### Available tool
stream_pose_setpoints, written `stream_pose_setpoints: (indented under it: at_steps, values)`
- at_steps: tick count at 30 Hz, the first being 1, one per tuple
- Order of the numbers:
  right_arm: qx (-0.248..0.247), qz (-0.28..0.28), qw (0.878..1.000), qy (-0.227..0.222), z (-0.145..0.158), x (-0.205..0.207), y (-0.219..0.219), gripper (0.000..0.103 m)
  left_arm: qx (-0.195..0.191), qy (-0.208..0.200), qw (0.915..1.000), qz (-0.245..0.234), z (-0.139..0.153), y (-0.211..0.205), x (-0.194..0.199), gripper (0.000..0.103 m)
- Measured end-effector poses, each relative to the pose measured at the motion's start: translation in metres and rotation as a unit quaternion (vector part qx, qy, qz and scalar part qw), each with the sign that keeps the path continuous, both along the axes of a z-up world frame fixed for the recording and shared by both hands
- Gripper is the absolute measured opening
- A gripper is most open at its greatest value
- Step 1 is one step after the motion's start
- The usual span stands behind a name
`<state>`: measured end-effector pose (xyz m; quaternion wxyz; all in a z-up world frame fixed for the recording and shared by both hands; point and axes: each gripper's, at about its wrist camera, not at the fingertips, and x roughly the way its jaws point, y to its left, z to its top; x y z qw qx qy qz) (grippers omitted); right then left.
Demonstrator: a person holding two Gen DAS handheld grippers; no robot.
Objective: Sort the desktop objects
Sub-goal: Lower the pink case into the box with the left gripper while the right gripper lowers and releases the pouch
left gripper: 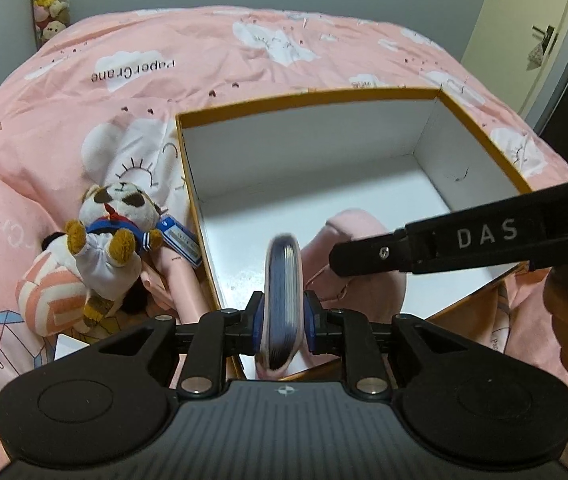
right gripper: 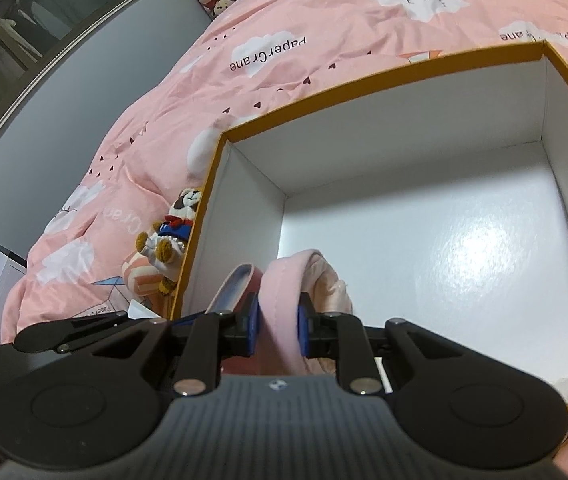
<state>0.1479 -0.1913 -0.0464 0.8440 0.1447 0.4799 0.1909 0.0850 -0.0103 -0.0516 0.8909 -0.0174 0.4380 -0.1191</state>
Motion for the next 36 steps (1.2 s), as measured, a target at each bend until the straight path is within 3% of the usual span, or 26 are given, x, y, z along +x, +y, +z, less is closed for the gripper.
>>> stream_pose_setpoints:
  at_steps: [3, 7, 9, 12, 23, 29, 33, 36]
  values:
    - [-0.002, 0.001, 1.0, 0.004, 0.0, -0.001, 0.001, 0.021, 0.002, -0.025, 0.9997, -0.003, 0.008, 0.004, -0.007, 0.04]
    - [-0.007, 0.004, 1.0, 0.005, 0.001, -0.002, 0.004, 0.021, -0.019, -0.034, 0.9992, -0.001, 0.018, 0.015, -0.014, 0.04]
    - [-0.008, 0.008, 1.0, 0.007, 0.001, -0.002, 0.007, 0.021, -0.017, -0.046, 0.9988, 0.007, 0.024, 0.02, -0.019, 0.049]
    - [-0.009, 0.013, 1.0, 0.01, 0.0, -0.002, 0.013, 0.021, -0.017, -0.062, 0.9977, 0.019, 0.033, 0.029, -0.025, 0.049]
    - [-0.011, 0.044, 0.999, 0.012, -0.002, 0.005, 0.045, 0.021, -0.052, -0.005, 0.9984, 0.022, 0.018, 0.058, -0.024, 0.049]
    - [-0.009, 0.05, 0.998, 0.029, -0.009, 0.007, 0.047, 0.022, -0.072, 0.001, 0.9974, 0.009, 0.013, 0.061, -0.025, 0.049]
    - [-0.003, 0.062, 0.998, 0.027, -0.007, 0.005, 0.047, 0.033, -0.078, 0.004, 0.9969, 0.0, 0.011, 0.06, -0.024, 0.049]
    - [-0.006, 0.059, 0.998, 0.023, -0.004, 0.004, 0.044, 0.034, -0.079, 0.002, 0.9969, -0.006, 0.012, 0.058, -0.025, 0.049]
